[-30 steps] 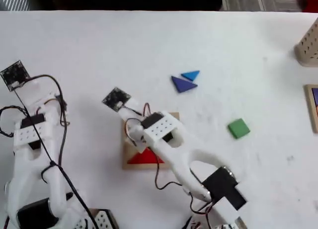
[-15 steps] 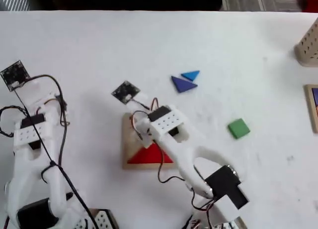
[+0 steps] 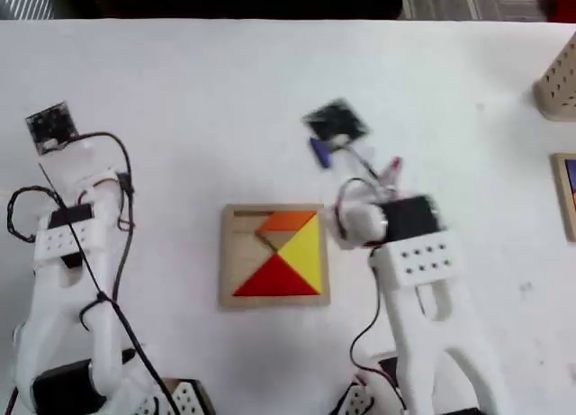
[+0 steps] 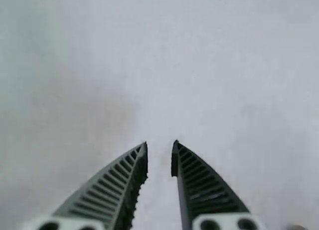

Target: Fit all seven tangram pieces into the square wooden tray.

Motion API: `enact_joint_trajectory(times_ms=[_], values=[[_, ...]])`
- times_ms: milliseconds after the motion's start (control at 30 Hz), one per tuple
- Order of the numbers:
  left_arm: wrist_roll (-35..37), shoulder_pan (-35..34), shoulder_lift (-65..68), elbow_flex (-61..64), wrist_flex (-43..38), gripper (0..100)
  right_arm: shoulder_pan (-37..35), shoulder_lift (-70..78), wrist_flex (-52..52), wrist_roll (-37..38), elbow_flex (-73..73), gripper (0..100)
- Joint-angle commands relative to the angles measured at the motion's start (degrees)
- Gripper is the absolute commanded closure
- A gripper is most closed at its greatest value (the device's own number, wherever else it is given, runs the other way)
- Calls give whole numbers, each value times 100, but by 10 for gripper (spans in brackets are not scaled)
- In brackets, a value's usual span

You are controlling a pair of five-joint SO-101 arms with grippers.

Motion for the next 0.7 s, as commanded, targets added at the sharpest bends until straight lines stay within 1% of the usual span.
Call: enact_joint_trajectory(times_ms=[0, 67, 200, 300, 367, 500, 567, 667], values=[[-273, 338, -48, -79, -88, 894, 980, -418, -233, 9, 624, 978], [-492, 505, -48, -62, -44, 894, 1420, -602, -462, 9, 1055, 978], [-1099, 936, -48, -97, 422, 894, 2026, -1051, -901, 9, 1916, 978], [-1196, 1015, -48, -105, 545, 881, 2308, -1393, -1367, 9, 2505, 978], [-1178, 1024, -48, -105, 633, 823, 2378, -1543, -1648, 9, 2822, 978], [-1187, 1174, -48, -88, 905, 666, 2369, -1631, -1895, 9, 3077, 977], [-1204, 1226, -48, -70, 932, 651, 2396, -1631, -1886, 9, 3077, 977], [-1213, 1226, -48, -70, 949, 673, 2413, -1631, -1877, 9, 3086, 976]])
